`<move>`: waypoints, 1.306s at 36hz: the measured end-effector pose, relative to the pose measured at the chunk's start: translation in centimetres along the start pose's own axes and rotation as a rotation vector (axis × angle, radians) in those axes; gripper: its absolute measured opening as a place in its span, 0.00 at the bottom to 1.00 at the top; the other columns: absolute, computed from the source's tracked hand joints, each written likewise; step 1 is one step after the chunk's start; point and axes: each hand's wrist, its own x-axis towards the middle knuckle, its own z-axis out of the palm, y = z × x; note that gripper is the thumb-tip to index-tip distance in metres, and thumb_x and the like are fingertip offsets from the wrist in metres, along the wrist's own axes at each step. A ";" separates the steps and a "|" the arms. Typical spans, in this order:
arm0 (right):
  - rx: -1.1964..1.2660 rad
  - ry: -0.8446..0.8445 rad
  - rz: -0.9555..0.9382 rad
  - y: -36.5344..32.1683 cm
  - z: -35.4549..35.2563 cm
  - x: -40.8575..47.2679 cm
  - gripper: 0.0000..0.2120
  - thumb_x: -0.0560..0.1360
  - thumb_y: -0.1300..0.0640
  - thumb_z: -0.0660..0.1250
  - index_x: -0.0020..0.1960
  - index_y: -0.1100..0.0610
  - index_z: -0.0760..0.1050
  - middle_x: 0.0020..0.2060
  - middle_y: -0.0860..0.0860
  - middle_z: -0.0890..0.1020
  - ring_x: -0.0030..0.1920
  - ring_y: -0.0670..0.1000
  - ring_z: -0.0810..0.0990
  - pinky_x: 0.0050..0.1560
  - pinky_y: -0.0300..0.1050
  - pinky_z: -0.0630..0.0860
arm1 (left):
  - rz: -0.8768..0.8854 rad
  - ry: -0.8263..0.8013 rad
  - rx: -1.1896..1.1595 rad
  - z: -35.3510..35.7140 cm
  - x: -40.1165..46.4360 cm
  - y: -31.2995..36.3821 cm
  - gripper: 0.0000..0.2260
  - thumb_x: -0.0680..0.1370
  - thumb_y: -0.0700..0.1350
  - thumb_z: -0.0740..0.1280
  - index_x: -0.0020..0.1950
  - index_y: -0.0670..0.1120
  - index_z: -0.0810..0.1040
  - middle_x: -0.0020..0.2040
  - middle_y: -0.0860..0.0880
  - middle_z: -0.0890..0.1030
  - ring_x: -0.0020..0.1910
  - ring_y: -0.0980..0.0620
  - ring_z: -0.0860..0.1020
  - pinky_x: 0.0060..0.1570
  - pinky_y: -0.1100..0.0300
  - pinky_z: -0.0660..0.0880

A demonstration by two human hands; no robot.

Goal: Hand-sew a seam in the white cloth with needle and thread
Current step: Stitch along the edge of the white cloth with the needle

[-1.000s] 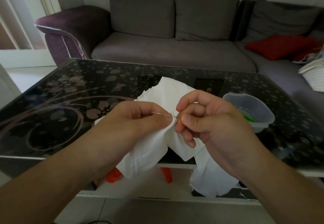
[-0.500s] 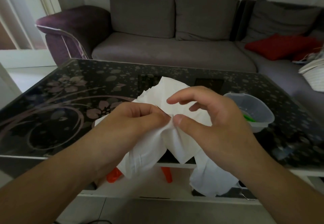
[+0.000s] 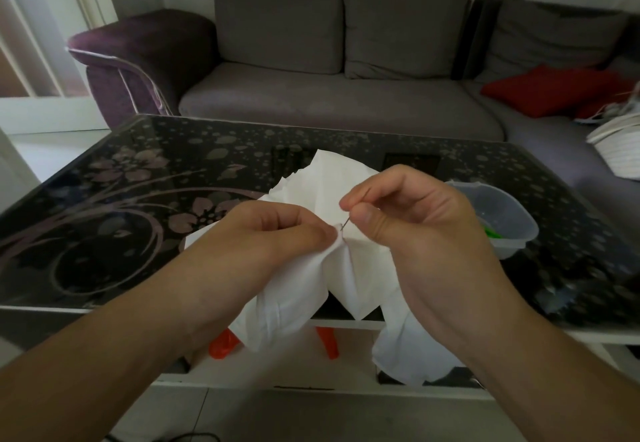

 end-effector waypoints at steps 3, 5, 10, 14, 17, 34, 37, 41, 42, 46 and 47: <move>0.004 0.029 0.039 0.3 -0.1 0.0 0.06 0.75 0.68 0.71 0.46 0.59 0.82 0.45 0.49 0.87 0.50 0.47 0.85 0.55 0.43 0.80 | 0.015 0.009 0.010 0.0 0.0 0.1 0.09 0.78 0.52 0.70 0.48 0.51 0.89 0.48 0.52 0.87 0.52 0.50 0.84 0.56 0.50 0.79; 0.047 0.029 0.045 0.3 -0.1 0.0 0.06 0.75 0.66 0.71 0.45 0.57 0.82 0.45 0.51 0.87 0.51 0.49 0.85 0.58 0.48 0.79 | 0.016 0.018 0.023 -0.1 -0.1 0.1 0.08 0.78 0.51 0.70 0.46 0.51 0.89 0.48 0.52 0.87 0.51 0.51 0.85 0.54 0.52 0.80; 0.113 0.030 0.018 -0.1 -0.8 0.5 0.05 0.72 0.61 0.71 0.42 0.51 0.83 0.44 0.53 0.86 0.53 0.57 0.84 0.63 0.58 0.77 | -0.019 0.049 0.087 0.0 0.1 0.0 0.07 0.78 0.51 0.71 0.46 0.53 0.89 0.48 0.56 0.87 0.49 0.57 0.84 0.58 0.51 0.82; 0.243 0.012 0.093 -0.3 -1.2 1.0 0.04 0.75 0.60 0.68 0.46 0.61 0.79 0.40 0.54 0.83 0.51 0.57 0.85 0.60 0.53 0.80 | -0.026 0.076 0.079 -0.4 0.0 -0.3 0.07 0.78 0.51 0.71 0.47 0.53 0.88 0.49 0.56 0.86 0.49 0.56 0.84 0.59 0.50 0.81; 0.287 -0.001 0.113 -0.7 -1.7 1.2 0.08 0.80 0.64 0.61 0.44 0.61 0.77 0.38 0.55 0.79 0.46 0.56 0.83 0.58 0.53 0.81 | 0.000 0.073 0.083 -0.5 -0.1 -0.4 0.07 0.80 0.50 0.70 0.48 0.52 0.88 0.49 0.55 0.86 0.52 0.53 0.84 0.59 0.50 0.81; -0.860 -0.177 0.104 -0.4 -1.4 0.4 0.07 0.77 0.49 0.73 0.46 0.43 0.74 0.29 0.38 0.74 0.31 0.42 0.74 0.36 0.35 0.71 | 0.041 0.163 0.204 0.0 0.6 -1.3 0.07 0.80 0.50 0.70 0.45 0.56 0.87 0.46 0.61 0.86 0.47 0.64 0.83 0.50 0.61 0.77; -1.021 -0.176 0.113 -0.7 -1.4 0.5 0.06 0.77 0.48 0.73 0.47 0.42 0.76 0.28 0.43 0.71 0.31 0.44 0.72 0.36 0.33 0.66 | 0.038 0.165 0.245 0.2 0.5 -1.3 0.06 0.81 0.50 0.70 0.48 0.57 0.86 0.44 0.57 0.87 0.45 0.58 0.84 0.52 0.53 0.83; -1.159 -0.217 0.126 -1.4 -1.2 0.6 0.03 0.79 0.47 0.71 0.48 0.40 0.77 0.35 0.38 0.74 0.37 0.43 0.75 0.42 0.33 0.73 | 0.097 0.142 0.288 0.2 0.4 -1.2 0.10 0.82 0.47 0.68 0.53 0.64 0.83 0.39 0.48 0.84 0.39 0.46 0.82 0.46 0.48 0.83; -1.183 -0.230 0.128 -1.6 -1.3 0.7 0.03 0.79 0.47 0.70 0.48 0.39 0.77 0.36 0.37 0.75 0.39 0.43 0.76 0.46 0.35 0.76 | 0.113 0.136 0.306 0.1 0.4 -1.1 0.11 0.83 0.47 0.67 0.54 0.65 0.83 0.39 0.48 0.83 0.39 0.46 0.81 0.45 0.48 0.83; -1.258 -0.245 0.084 -2.0 -1.8 0.9 0.01 0.79 0.45 0.69 0.50 0.39 0.80 0.37 0.38 0.77 0.38 0.43 0.77 0.50 0.38 0.80 | 0.116 0.104 0.358 0.4 0.4 -1.0 0.14 0.84 0.46 0.66 0.51 0.66 0.85 0.40 0.50 0.82 0.42 0.51 0.80 0.45 0.52 0.82; -1.279 -0.253 0.069 -2.0 -1.9 0.9 0.03 0.79 0.44 0.69 0.52 0.39 0.80 0.40 0.37 0.79 0.40 0.43 0.78 0.52 0.39 0.80 | 0.108 0.097 0.365 0.4 0.4 -1.0 0.15 0.84 0.46 0.65 0.51 0.66 0.85 0.40 0.51 0.82 0.42 0.52 0.80 0.44 0.54 0.82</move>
